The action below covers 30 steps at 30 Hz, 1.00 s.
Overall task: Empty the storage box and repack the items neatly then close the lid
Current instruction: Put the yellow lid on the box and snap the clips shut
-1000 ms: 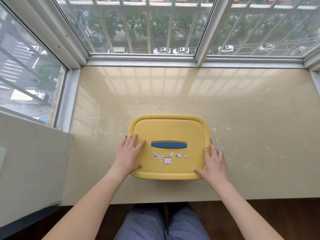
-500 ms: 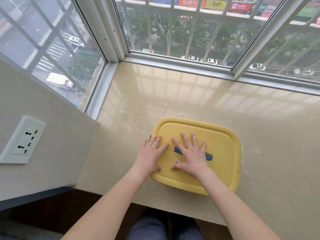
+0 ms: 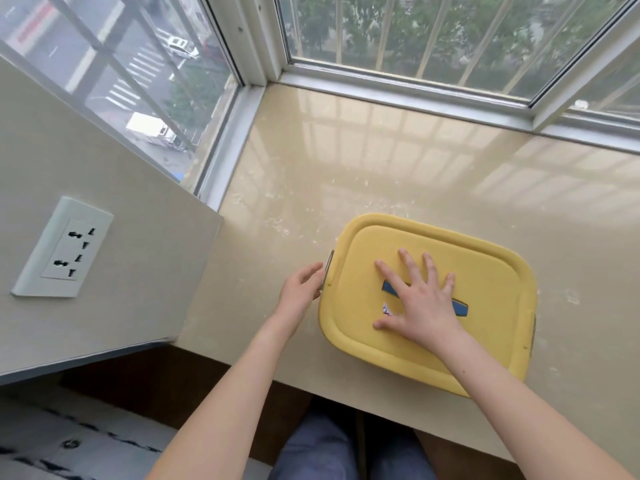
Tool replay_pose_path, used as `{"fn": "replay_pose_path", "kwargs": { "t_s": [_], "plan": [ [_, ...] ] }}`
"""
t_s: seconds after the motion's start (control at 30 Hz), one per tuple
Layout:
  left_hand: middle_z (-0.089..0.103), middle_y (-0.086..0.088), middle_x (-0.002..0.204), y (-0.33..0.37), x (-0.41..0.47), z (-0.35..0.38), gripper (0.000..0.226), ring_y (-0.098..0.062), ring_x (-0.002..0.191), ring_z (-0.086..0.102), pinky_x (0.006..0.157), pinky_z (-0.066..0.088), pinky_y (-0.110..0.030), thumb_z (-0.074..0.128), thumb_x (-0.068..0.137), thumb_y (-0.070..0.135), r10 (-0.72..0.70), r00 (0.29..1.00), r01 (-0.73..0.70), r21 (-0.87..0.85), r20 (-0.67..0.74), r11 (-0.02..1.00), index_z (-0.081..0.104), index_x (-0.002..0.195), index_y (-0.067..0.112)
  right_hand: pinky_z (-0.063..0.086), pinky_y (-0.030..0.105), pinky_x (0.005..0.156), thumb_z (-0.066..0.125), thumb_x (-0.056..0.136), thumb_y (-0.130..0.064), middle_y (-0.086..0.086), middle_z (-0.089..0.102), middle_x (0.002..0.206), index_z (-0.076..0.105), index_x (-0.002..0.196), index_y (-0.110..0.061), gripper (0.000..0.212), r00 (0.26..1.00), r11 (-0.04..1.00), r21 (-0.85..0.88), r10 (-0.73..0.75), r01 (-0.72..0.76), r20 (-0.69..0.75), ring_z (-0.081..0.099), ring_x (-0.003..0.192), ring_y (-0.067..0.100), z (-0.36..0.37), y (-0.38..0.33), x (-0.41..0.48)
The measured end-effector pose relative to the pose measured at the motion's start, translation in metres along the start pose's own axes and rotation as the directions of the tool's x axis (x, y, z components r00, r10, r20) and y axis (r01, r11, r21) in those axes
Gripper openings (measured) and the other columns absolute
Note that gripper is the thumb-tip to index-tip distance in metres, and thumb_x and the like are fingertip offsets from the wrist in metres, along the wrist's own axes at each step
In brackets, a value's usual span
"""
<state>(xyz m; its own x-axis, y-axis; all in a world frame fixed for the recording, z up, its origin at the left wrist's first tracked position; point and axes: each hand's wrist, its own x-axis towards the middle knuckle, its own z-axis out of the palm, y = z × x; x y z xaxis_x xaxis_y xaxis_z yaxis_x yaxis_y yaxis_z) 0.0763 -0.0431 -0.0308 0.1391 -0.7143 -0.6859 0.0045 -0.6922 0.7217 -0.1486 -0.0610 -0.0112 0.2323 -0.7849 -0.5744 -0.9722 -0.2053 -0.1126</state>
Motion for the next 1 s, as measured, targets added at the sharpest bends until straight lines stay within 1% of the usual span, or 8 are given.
{"fn": "replay_pose_path", "kwargs": {
  "t_s": [0.1, 0.27, 0.37, 0.53, 0.63, 0.7, 0.83, 1.0],
  "plan": [
    [0.066, -0.006, 0.124, -0.004, 0.008, 0.003, 0.036, -0.019, 0.107, 0.066, 0.085, 0.056, -0.025, 0.055, 0.099, 0.023, -0.045, 0.999, 0.046, -0.085, 0.015, 0.995, 0.056, 0.134, 0.011, 0.007, 0.070, 0.113, 0.062, 0.068, -0.079, -0.005, -0.022, 0.162, -0.011, 0.148, -0.054, 0.111, 1.000, 1.000, 0.003, -0.002, 0.002, 0.001, -0.020, 0.148, 0.036, 0.002, 0.003, -0.002],
    [0.068, -0.010, 0.121, -0.013, 0.015, 0.004, 0.056, -0.022, 0.112, 0.066, 0.096, 0.054, -0.034, 0.068, 0.085, 0.029, -0.075, 0.995, 0.082, -0.122, 0.060, 0.989, 0.056, 0.134, 0.004, 0.008, 0.070, 0.113, 0.062, 0.067, -0.080, -0.005, -0.020, 0.162, -0.011, 0.148, -0.055, 0.112, 1.000, 1.000, -0.004, -0.004, 0.004, -0.005, -0.018, 0.148, 0.037, 0.003, 0.004, -0.003],
    [0.068, -0.011, 0.120, -0.015, 0.014, 0.004, 0.044, -0.023, 0.112, 0.066, 0.092, 0.055, -0.031, 0.067, 0.091, 0.017, -0.054, 0.998, 0.058, -0.156, 0.027, 0.986, 0.058, 0.132, 0.004, 0.009, 0.070, 0.113, 0.061, 0.067, -0.081, -0.003, -0.022, 0.161, -0.012, 0.149, -0.054, 0.112, 1.000, 1.000, -0.021, 0.000, 0.001, 0.008, -0.018, 0.147, 0.038, 0.002, 0.003, -0.001],
    [0.072, -0.006, 0.096, -0.011, 0.011, 0.004, 0.028, -0.014, 0.084, 0.066, 0.079, 0.054, -0.026, 0.065, 0.092, 0.009, -0.043, 0.999, 0.044, -0.244, 0.008, 0.969, 0.063, 0.120, 0.005, 0.012, 0.071, 0.112, 0.059, 0.069, -0.081, -0.001, -0.023, 0.161, -0.013, 0.150, -0.051, 0.113, 1.000, 0.999, -0.043, -0.006, 0.007, 0.031, -0.017, 0.147, 0.041, -0.001, 0.002, 0.000],
    [0.072, -0.005, 0.085, -0.008, 0.010, 0.004, 0.023, -0.016, 0.077, 0.064, 0.082, 0.055, -0.031, 0.064, 0.092, 0.010, -0.040, 0.999, 0.041, -0.238, 0.008, 0.970, 0.065, 0.115, 0.007, 0.011, 0.071, 0.112, 0.058, 0.069, -0.082, 0.000, -0.023, 0.161, -0.013, 0.150, -0.050, 0.113, 1.000, 0.999, -0.048, -0.009, 0.010, 0.027, -0.018, 0.146, 0.042, -0.001, 0.002, 0.000],
    [0.072, -0.007, 0.085, -0.008, 0.011, 0.005, 0.021, -0.017, 0.076, 0.064, 0.084, 0.054, -0.033, 0.065, 0.092, 0.011, -0.030, 1.000, 0.029, -0.220, 0.001, 0.975, 0.065, 0.112, 0.009, 0.011, 0.071, 0.112, 0.058, 0.069, -0.082, 0.000, -0.022, 0.161, -0.014, 0.150, -0.050, 0.112, 1.000, 0.999, -0.046, -0.008, 0.009, 0.023, -0.018, 0.146, 0.042, 0.000, 0.002, 0.000],
    [0.075, -0.009, 0.093, -0.007, 0.009, 0.008, 0.025, -0.016, 0.076, 0.068, 0.075, 0.055, -0.029, 0.071, 0.088, 0.014, -0.010, 1.000, 0.011, -0.218, 0.006, 0.976, 0.062, 0.111, 0.012, 0.010, 0.071, 0.112, 0.059, 0.069, -0.081, 0.000, -0.022, 0.161, -0.014, 0.149, -0.051, 0.112, 1.000, 0.999, -0.044, -0.006, 0.007, 0.019, -0.018, 0.146, 0.041, 0.001, 0.002, 0.000],
    [0.073, -0.007, 0.107, -0.007, 0.008, 0.011, 0.038, -0.003, 0.089, 0.071, 0.076, 0.054, -0.015, 0.076, 0.084, 0.009, 0.004, 0.999, -0.012, -0.211, -0.039, 0.977, 0.065, 0.120, 0.009, 0.010, 0.072, 0.112, 0.060, 0.068, -0.080, 0.000, -0.019, 0.162, -0.012, 0.150, -0.052, 0.113, 1.000, 1.000, -0.030, -0.003, 0.003, 0.011, -0.017, 0.146, 0.041, 0.003, 0.002, 0.001]
  ]
}}
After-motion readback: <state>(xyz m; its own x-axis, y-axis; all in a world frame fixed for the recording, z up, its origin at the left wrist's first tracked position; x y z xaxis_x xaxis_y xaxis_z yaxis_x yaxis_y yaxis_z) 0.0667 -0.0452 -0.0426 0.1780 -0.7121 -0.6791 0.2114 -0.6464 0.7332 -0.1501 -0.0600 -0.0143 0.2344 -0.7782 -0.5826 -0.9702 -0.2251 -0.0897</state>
